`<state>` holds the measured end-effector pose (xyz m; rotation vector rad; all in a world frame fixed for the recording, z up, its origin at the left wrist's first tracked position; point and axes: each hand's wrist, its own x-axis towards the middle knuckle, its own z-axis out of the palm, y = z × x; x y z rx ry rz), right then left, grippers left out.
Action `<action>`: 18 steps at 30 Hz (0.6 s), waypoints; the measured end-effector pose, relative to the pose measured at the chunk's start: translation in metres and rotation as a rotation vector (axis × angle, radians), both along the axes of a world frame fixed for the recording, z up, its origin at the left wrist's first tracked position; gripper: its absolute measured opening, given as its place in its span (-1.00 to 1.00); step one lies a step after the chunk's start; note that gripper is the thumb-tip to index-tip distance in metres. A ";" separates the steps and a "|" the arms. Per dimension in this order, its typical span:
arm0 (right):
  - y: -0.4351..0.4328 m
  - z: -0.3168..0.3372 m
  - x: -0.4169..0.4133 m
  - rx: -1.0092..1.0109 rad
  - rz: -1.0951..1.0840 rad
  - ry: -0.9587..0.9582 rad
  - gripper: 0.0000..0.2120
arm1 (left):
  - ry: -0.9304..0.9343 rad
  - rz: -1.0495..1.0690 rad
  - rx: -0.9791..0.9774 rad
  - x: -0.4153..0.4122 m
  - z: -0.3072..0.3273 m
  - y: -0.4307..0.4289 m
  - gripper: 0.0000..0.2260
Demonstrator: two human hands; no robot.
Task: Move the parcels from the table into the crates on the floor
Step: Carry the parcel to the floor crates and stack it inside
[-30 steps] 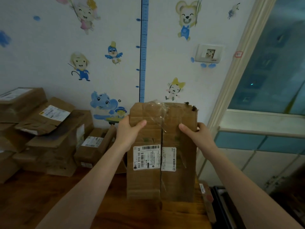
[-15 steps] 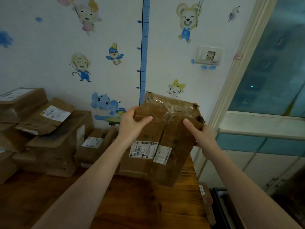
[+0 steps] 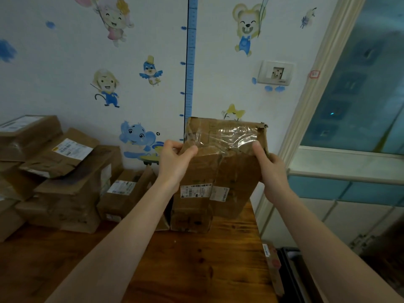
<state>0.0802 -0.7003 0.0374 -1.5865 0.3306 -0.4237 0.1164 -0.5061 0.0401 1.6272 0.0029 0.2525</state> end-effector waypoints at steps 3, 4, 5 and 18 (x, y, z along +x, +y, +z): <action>0.001 0.002 0.002 -0.011 -0.114 -0.009 -0.82 | 0.084 -0.047 -0.026 -0.002 0.005 -0.001 -0.46; 0.002 0.001 0.002 -0.039 -0.120 -0.011 -0.83 | 0.135 -0.072 -0.033 0.000 0.005 -0.001 -0.36; 0.003 -0.001 0.001 -0.063 -0.113 -0.019 -0.84 | 0.176 -0.089 -0.032 0.000 0.007 0.000 -0.35; -0.005 0.015 -0.003 0.062 0.109 0.144 -0.75 | 0.037 -0.026 0.101 -0.004 0.000 0.008 -0.91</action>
